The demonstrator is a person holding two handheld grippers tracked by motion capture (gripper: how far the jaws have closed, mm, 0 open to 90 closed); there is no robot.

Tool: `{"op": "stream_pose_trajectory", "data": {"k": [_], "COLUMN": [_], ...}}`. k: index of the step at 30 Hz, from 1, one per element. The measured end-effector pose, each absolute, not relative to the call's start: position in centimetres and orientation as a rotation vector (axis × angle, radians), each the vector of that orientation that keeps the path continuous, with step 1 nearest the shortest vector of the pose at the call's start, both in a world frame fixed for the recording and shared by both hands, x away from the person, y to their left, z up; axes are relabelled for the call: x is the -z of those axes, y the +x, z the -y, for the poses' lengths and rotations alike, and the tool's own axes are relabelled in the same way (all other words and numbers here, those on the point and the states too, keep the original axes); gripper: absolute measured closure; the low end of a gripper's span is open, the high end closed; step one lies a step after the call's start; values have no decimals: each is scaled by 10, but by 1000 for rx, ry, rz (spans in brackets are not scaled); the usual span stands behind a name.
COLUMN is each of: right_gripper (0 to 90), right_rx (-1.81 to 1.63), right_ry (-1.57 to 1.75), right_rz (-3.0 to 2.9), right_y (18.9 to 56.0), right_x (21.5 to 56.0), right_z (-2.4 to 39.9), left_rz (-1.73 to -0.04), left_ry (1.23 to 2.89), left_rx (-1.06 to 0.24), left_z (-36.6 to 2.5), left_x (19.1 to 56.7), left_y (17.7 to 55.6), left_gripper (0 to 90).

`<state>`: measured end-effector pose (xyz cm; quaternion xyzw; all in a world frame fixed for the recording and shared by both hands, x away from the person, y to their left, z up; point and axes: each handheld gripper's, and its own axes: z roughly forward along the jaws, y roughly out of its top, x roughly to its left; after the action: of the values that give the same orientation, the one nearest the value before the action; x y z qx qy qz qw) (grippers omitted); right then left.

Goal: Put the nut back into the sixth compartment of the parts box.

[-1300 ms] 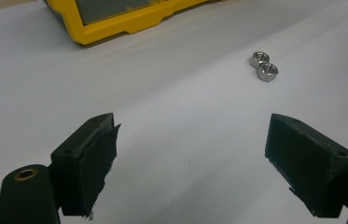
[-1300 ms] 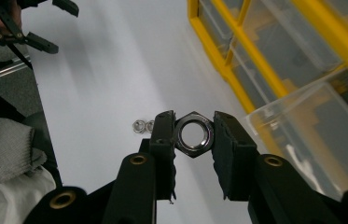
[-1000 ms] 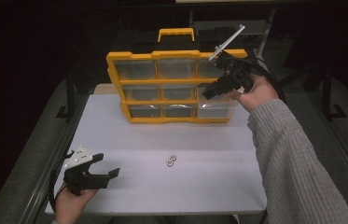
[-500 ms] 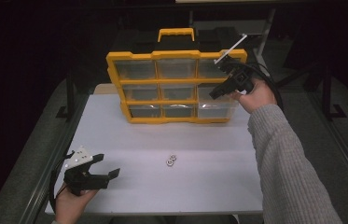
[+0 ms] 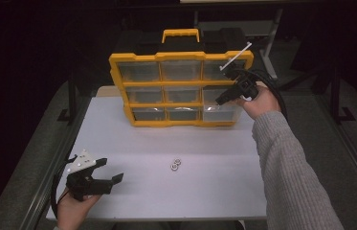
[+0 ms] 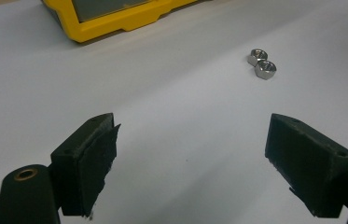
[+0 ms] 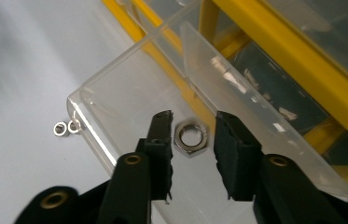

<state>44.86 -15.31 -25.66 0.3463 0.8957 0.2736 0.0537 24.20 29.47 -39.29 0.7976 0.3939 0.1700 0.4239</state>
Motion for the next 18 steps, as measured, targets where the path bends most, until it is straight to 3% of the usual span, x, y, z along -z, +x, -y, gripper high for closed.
{"op": "stream_pose_trajectory", "data": {"k": [18], "right_gripper": [617], "right_rx": [-973], "right_ry": [949], "right_rz": [-2688], "right_y": [418], "right_x": [220], "right_z": [153], "left_rz": [-982], "left_ry": [1995], "left_rx": [-429], "left_z": [-293], "left_x": [395], "left_y": [243], "left_gripper": [164]}}
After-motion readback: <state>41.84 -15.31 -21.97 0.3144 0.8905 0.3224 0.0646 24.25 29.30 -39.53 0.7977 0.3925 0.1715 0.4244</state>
